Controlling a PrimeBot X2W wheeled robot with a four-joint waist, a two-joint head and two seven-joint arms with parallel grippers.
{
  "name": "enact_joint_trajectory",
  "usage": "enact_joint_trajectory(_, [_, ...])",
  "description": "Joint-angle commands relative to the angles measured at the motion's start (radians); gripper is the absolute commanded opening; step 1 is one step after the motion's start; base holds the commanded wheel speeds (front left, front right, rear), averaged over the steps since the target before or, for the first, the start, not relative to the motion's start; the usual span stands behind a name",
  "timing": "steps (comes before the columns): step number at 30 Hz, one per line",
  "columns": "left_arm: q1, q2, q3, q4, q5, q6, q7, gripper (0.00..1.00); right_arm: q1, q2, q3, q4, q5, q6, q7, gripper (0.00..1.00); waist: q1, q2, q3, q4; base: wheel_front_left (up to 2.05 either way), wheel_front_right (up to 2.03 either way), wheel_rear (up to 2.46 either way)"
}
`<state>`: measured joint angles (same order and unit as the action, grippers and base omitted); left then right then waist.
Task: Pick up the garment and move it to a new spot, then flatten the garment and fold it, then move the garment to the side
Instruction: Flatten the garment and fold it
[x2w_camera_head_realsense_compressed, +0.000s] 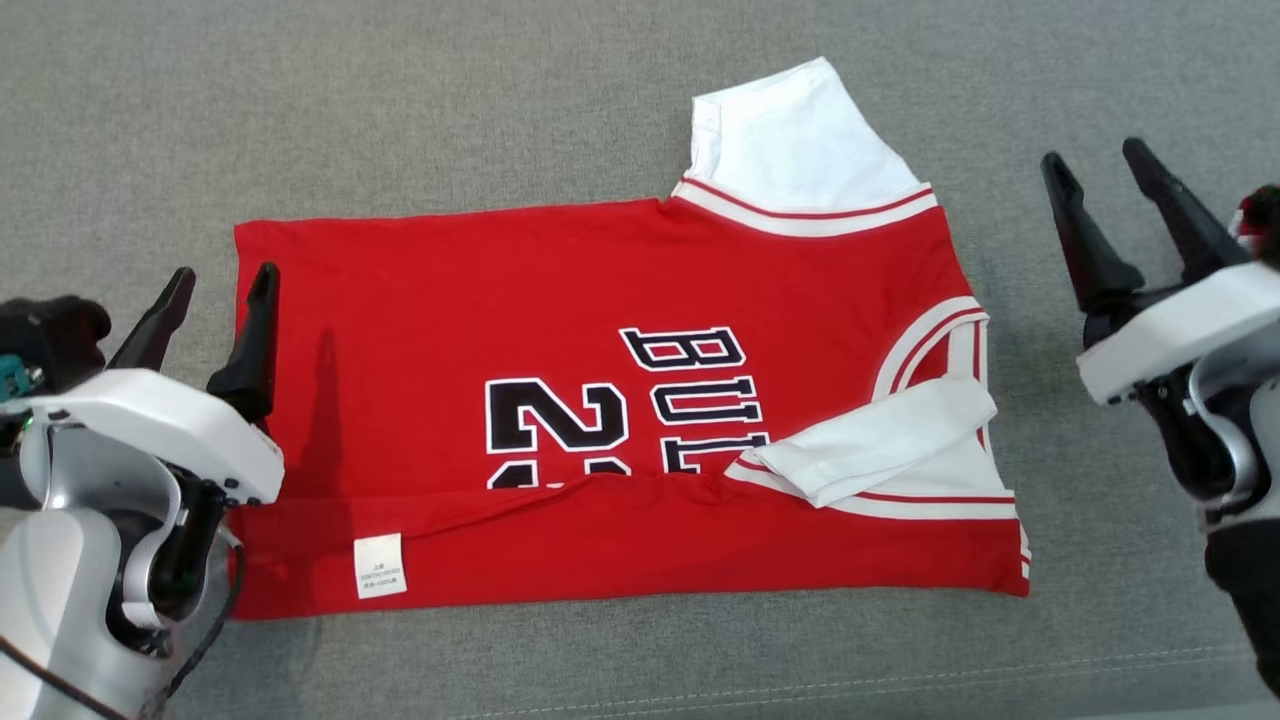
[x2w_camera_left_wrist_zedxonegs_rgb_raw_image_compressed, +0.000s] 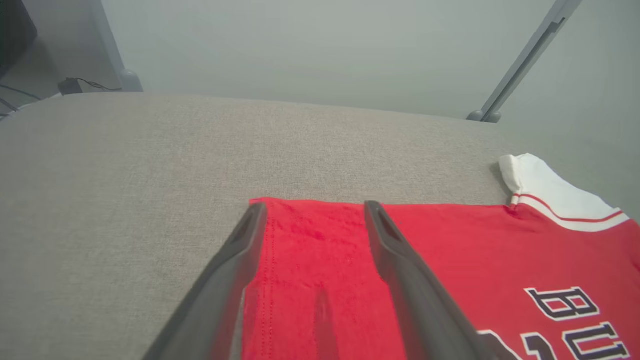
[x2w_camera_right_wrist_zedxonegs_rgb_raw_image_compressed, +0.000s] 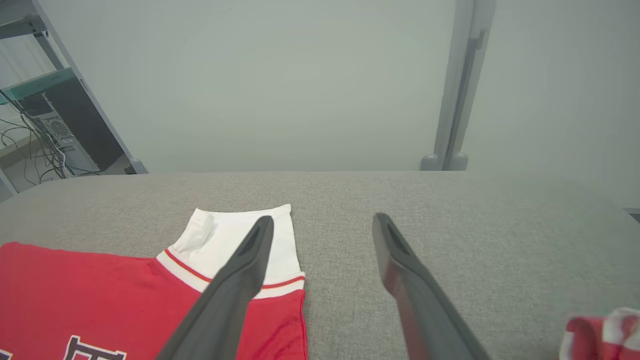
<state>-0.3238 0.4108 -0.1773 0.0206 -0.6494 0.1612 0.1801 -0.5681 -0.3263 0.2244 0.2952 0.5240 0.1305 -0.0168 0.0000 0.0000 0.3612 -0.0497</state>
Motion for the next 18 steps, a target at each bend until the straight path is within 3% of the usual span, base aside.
enact_joint_trajectory(1, [-0.053,0.039,0.036,-0.009,-0.008,-0.011,0.005,1.00,-0.026,-0.020,0.025,-0.012,0.011,0.000,0.006,1.00,0.0000,0.0000,0.030,0.015,0.00,0.00,0.00])
enact_joint_trajectory(7, [-0.194,0.033,-0.005,0.144,-0.041,-0.085,0.061,1.00,-0.220,-0.086,0.157,0.094,0.094,0.000,0.085,1.00,0.0000,0.0000,0.094,0.056,0.00,0.00,0.00])
enact_joint_trajectory(18, [-0.426,0.003,-0.067,0.382,-0.070,-0.199,0.123,1.00,-0.491,-0.148,0.355,0.267,0.249,0.000,0.250,1.00,0.0000,0.0000,0.177,0.122,0.00,0.00,0.00])
